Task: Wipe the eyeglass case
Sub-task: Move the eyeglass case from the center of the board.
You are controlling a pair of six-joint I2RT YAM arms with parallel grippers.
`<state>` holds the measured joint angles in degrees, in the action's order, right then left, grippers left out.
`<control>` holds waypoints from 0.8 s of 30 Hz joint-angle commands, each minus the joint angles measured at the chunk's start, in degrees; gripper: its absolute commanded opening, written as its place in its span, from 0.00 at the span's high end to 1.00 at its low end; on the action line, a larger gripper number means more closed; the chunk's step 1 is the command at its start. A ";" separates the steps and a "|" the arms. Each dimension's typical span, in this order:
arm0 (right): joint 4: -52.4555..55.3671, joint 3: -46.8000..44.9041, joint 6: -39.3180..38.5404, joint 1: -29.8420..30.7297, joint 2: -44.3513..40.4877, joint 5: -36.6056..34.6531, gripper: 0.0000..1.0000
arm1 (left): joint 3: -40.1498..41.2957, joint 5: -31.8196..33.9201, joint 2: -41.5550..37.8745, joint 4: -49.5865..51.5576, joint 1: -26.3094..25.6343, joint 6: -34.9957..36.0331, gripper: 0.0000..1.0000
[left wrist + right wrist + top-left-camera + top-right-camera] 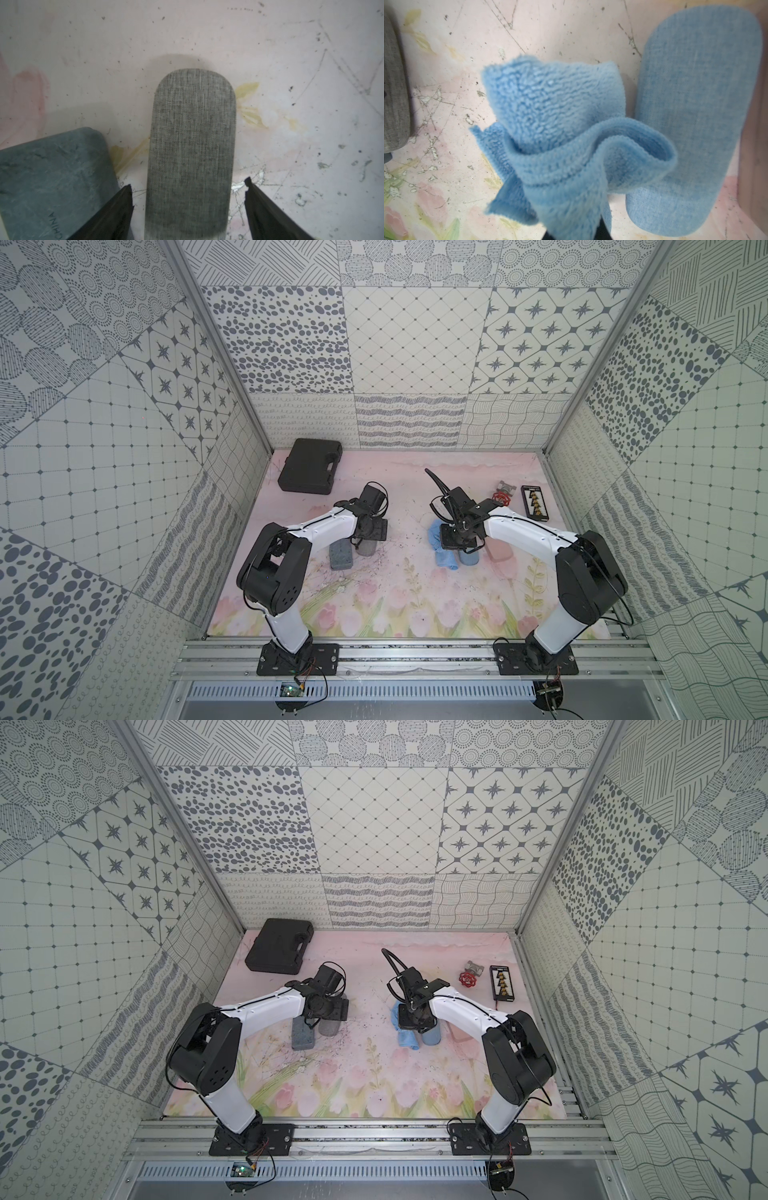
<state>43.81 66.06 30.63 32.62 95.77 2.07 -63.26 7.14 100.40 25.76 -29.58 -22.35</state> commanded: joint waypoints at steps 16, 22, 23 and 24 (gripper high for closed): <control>0.91 -1.92 -5.71 -8.35 0.50 -1.32 1.00 | 1.52 -11.54 1.84 -1.32 -0.83 4.16 0.38; 1.24 -1.10 -5.81 -7.43 -0.43 1.69 1.00 | 4.59 -17.26 -1.64 -3.07 -6.49 5.21 0.40; 1.21 -0.96 -5.60 -6.96 -0.85 1.79 1.00 | 5.28 -18.03 -2.32 -3.04 -7.64 5.21 0.40; 1.27 -0.97 -5.38 -6.64 -1.30 2.03 1.00 | 6.00 -18.77 -2.92 -3.00 -8.52 5.14 0.41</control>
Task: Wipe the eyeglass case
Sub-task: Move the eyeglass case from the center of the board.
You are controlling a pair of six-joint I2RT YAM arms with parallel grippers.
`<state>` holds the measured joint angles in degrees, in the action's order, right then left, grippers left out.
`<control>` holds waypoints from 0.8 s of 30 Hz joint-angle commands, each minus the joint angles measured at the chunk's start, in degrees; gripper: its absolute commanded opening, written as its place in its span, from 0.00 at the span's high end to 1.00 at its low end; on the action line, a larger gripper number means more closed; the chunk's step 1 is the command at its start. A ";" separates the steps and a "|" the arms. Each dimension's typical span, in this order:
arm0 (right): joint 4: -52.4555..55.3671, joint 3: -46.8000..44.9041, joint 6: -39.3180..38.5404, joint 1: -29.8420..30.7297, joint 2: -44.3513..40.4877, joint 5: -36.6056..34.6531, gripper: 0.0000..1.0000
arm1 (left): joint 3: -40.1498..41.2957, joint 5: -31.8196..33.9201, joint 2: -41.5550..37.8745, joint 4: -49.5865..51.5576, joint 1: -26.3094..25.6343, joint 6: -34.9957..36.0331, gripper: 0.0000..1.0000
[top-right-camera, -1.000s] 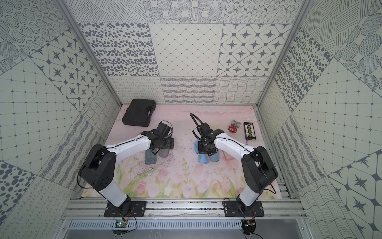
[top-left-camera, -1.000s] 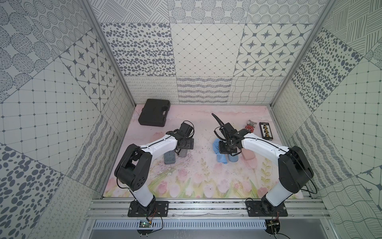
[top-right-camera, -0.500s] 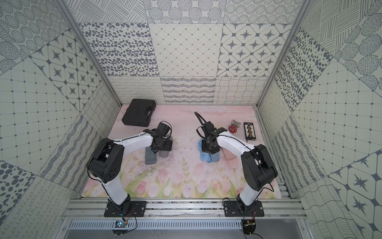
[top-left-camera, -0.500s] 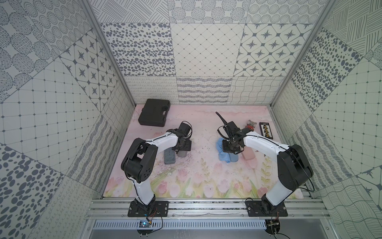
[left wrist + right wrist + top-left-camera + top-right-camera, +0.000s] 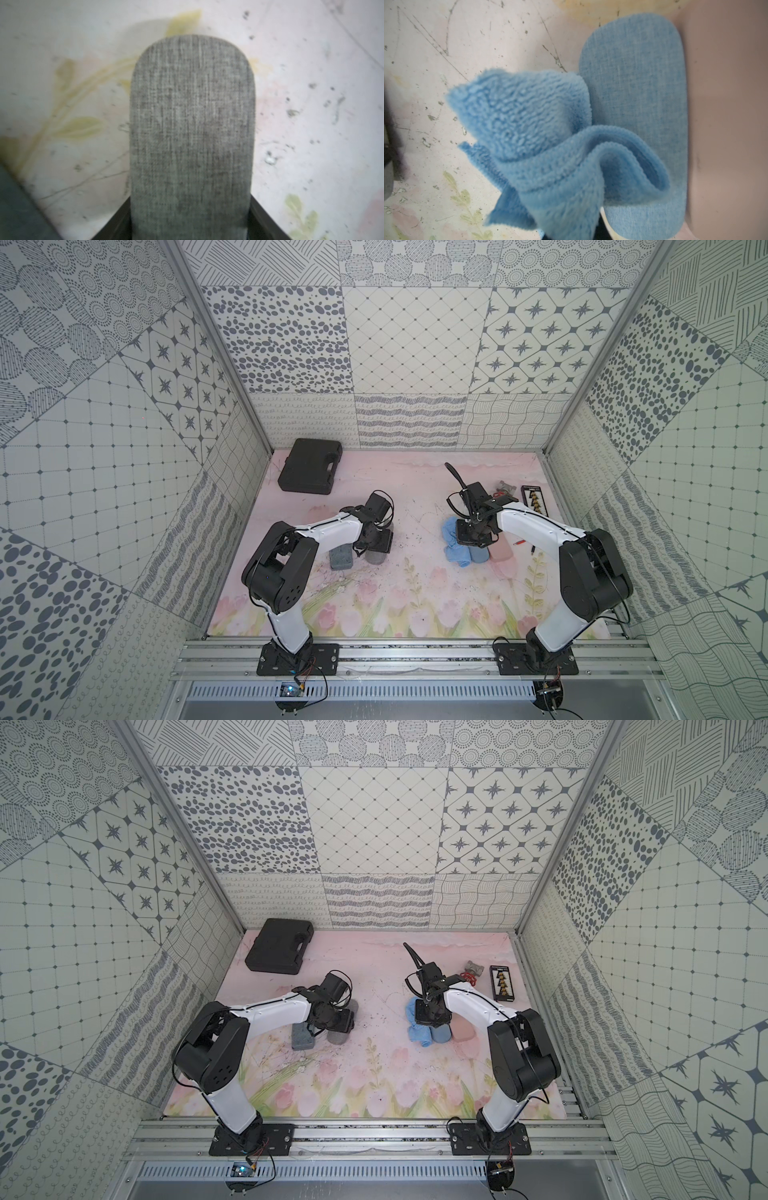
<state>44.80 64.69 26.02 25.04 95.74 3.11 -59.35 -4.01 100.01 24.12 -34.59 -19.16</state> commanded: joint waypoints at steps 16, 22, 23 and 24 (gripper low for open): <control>-1.38 0.62 1.75 3.44 -1.57 2.80 1.00 | 5.53 -3.54 -3.33 -4.05 -20.52 4.78 0.27; -0.42 0.54 2.78 4.71 -3.88 2.01 1.00 | 12.29 -2.86 -10.23 -7.07 -20.61 1.58 0.19; -0.39 0.68 3.29 5.22 -4.52 1.70 1.00 | 13.45 -2.78 -11.55 -7.12 -20.69 0.96 0.19; -0.34 0.69 3.84 5.85 -5.12 1.64 1.00 | 14.44 -2.77 -12.71 -7.13 -20.78 0.39 0.19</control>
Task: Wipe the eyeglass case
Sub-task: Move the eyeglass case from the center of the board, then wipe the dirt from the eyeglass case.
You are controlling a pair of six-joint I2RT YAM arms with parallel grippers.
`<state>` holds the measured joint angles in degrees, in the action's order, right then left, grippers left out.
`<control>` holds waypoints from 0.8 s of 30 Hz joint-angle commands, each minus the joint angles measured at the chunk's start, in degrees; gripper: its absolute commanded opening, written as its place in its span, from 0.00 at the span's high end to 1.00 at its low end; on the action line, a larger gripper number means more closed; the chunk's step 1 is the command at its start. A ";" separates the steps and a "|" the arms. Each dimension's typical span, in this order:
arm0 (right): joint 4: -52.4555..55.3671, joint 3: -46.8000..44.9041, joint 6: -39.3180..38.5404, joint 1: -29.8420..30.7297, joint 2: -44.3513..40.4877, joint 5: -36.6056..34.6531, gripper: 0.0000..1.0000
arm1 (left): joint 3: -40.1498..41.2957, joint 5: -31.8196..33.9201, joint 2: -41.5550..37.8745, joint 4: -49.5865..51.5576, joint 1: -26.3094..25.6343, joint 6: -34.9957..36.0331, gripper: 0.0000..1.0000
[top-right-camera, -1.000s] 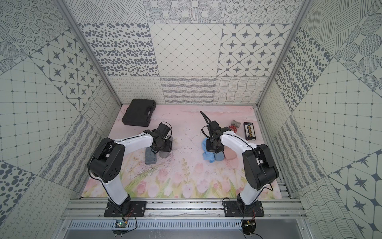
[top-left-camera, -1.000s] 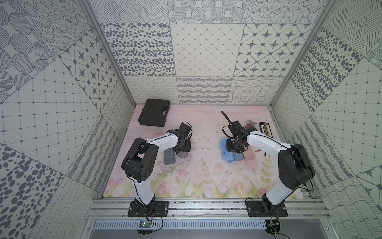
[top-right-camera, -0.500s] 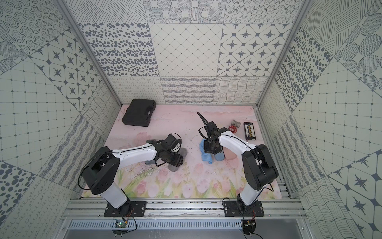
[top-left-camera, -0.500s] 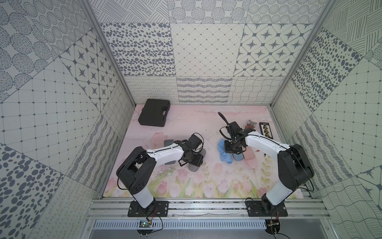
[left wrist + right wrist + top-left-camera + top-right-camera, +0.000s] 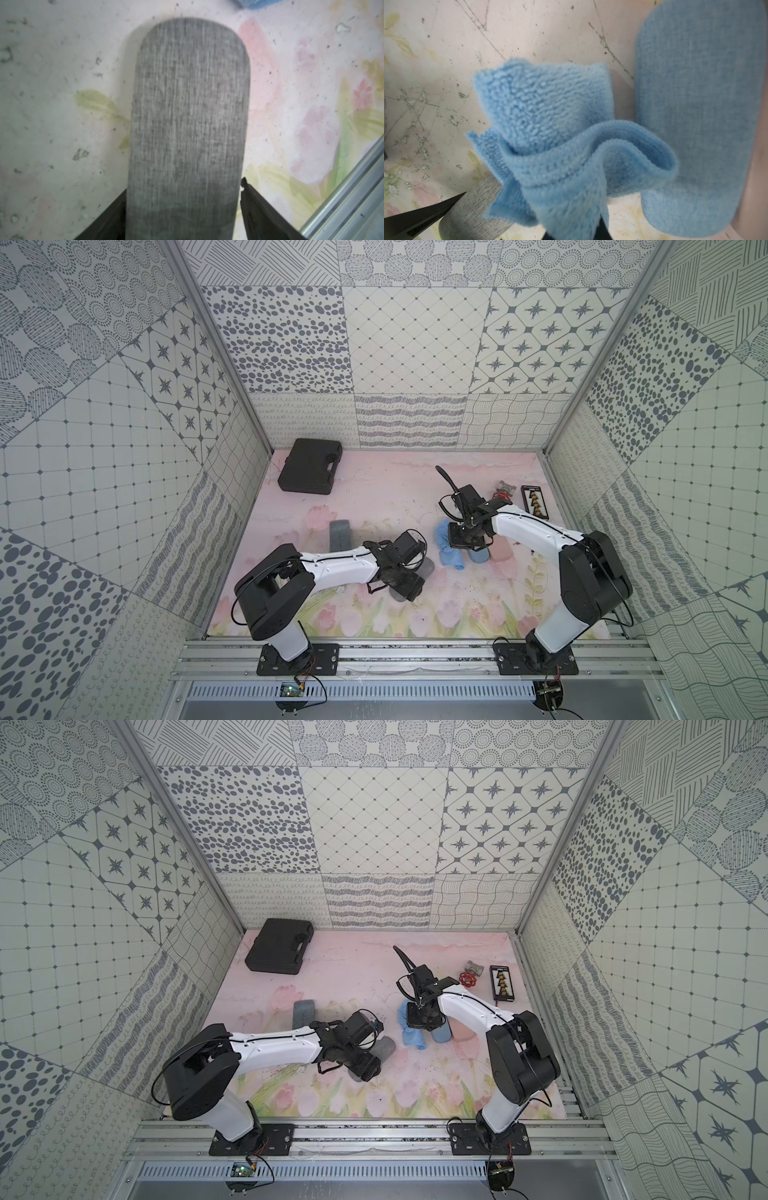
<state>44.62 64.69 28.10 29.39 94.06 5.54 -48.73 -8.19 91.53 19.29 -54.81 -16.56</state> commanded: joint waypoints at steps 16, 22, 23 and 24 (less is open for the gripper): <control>-1.87 -3.45 14.77 17.60 -7.48 9.50 1.00 | 13.27 7.56 -9.25 -10.37 -3.64 -2.92 0.31; -13.93 -11.50 20.34 16.85 -4.81 21.99 1.00 | 17.34 8.97 -12.22 -17.75 -4.61 -1.66 0.57; -13.85 -12.25 19.69 15.91 -4.37 22.27 1.00 | 17.60 8.85 -12.42 -18.39 -4.81 -1.55 0.61; -13.14 -12.96 18.46 14.42 -4.00 21.80 1.00 | 17.82 8.85 -12.53 -18.79 -4.77 -1.47 0.63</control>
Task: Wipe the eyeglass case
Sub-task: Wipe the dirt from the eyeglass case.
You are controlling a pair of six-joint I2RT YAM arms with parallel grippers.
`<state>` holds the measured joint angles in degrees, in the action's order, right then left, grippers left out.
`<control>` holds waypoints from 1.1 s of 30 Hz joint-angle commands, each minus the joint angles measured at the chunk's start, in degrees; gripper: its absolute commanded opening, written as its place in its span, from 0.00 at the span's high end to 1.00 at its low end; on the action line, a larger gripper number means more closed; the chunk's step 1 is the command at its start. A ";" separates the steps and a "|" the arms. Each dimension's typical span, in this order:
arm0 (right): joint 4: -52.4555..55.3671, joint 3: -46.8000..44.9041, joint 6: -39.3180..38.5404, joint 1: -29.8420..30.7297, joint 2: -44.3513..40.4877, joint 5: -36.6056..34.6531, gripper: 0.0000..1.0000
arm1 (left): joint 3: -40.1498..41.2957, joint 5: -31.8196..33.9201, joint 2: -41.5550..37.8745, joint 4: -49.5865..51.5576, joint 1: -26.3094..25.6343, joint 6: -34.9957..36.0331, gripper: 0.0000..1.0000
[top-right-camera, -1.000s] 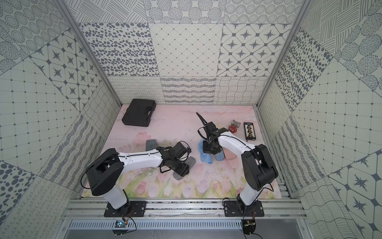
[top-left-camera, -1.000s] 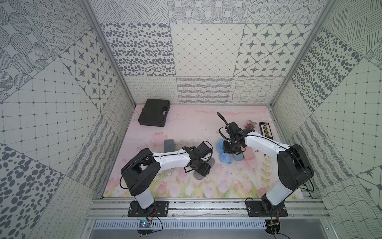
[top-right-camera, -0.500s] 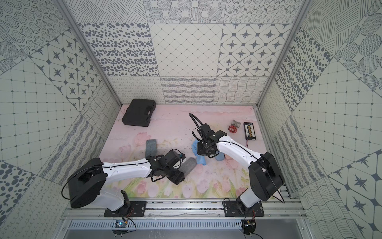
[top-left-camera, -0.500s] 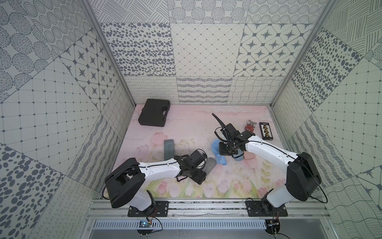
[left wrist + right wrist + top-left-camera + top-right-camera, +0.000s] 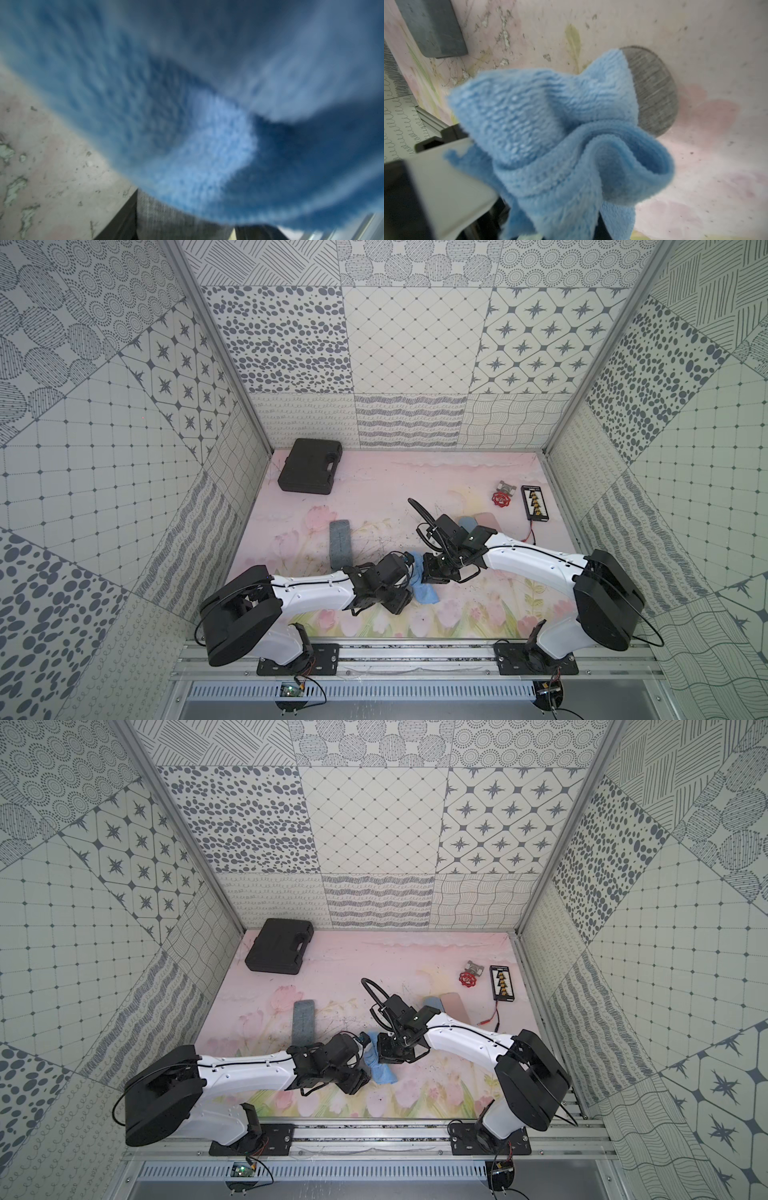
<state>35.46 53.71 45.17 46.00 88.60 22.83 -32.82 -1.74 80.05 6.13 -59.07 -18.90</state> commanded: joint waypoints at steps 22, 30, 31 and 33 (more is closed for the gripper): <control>-7.22 -1.32 4.40 -1.87 0.65 8.05 1.00 | 3.02 11.63 -2.62 -5.25 -5.34 -1.71 0.80; 19.17 8.72 -15.30 -9.29 5.50 -28.16 1.00 | 3.70 14.25 -3.50 -5.75 -6.83 -2.01 0.81; 21.54 11.42 -16.28 -7.78 4.63 -32.16 1.00 | 3.51 14.75 -3.50 -5.33 -7.06 -2.02 0.82; 23.38 15.25 -17.06 -5.21 2.77 -32.89 1.00 | 3.35 16.03 -3.51 -4.89 -7.75 -2.19 0.82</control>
<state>51.35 63.37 33.74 37.30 93.86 2.92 -29.04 9.50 76.97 2.59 -65.65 -20.47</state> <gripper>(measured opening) 0.126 0.634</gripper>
